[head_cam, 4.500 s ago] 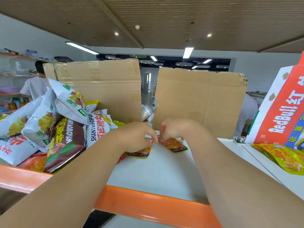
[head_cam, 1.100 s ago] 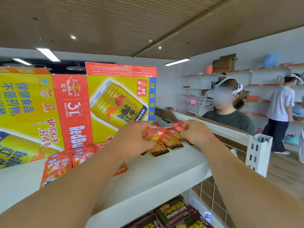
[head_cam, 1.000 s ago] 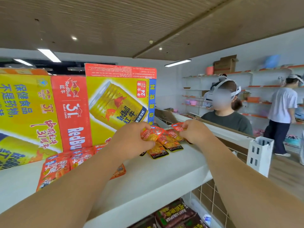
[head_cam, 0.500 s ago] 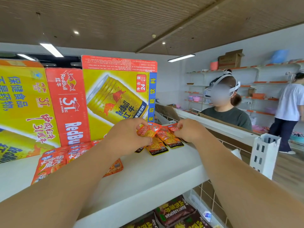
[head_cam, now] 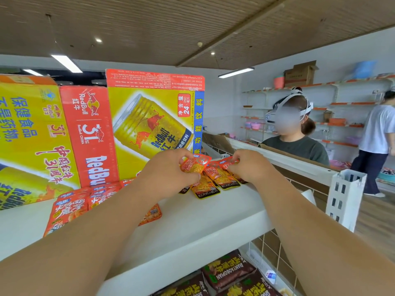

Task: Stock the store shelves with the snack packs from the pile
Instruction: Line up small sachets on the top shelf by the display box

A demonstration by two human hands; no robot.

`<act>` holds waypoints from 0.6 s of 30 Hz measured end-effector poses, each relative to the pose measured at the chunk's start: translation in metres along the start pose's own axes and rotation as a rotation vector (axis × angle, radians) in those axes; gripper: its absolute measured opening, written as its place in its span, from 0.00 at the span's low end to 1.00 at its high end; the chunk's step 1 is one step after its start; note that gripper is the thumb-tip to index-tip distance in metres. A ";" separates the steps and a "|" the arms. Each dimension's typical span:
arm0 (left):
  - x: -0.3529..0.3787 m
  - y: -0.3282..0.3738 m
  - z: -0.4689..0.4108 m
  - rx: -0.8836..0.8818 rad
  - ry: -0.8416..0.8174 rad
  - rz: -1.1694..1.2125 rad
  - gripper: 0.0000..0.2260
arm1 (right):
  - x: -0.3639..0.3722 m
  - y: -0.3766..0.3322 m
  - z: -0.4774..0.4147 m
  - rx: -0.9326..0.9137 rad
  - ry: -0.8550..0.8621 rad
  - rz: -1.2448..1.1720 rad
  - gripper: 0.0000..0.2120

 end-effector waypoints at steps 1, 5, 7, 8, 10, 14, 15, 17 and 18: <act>-0.001 0.000 0.000 -0.005 0.013 -0.003 0.20 | -0.005 -0.004 0.002 -0.018 0.047 0.011 0.11; -0.005 -0.002 0.000 -0.043 0.083 0.009 0.23 | -0.017 -0.024 0.017 -0.172 0.096 -0.192 0.14; -0.007 -0.001 0.000 -0.039 0.130 0.017 0.24 | -0.015 -0.042 0.030 -0.262 0.007 -0.295 0.19; -0.007 0.000 0.000 -0.030 0.145 0.019 0.23 | -0.011 -0.051 0.036 -0.295 -0.040 -0.311 0.20; -0.008 0.002 0.001 -0.013 0.162 0.028 0.24 | -0.004 -0.066 0.044 -0.343 -0.110 -0.345 0.21; -0.006 0.004 0.003 0.056 0.118 0.104 0.22 | 0.001 -0.076 0.045 -0.325 -0.104 -0.389 0.23; -0.006 0.004 0.003 0.080 0.112 0.132 0.21 | 0.001 -0.076 0.045 -0.305 -0.090 -0.409 0.21; -0.006 0.007 0.005 0.115 0.104 0.157 0.21 | -0.002 -0.073 0.045 -0.267 -0.057 -0.468 0.18; -0.006 0.007 0.005 0.129 0.097 0.156 0.21 | -0.003 -0.072 0.045 -0.245 -0.039 -0.488 0.16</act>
Point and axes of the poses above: each hand's wrist, its own z-axis away from the middle knuckle, its own x-axis out of the palm, y = z × x, the point moved 5 cm from there along -z, towards the middle knuckle, and after that the axes turned 8 degrees about -y, right-handed, at the moved point
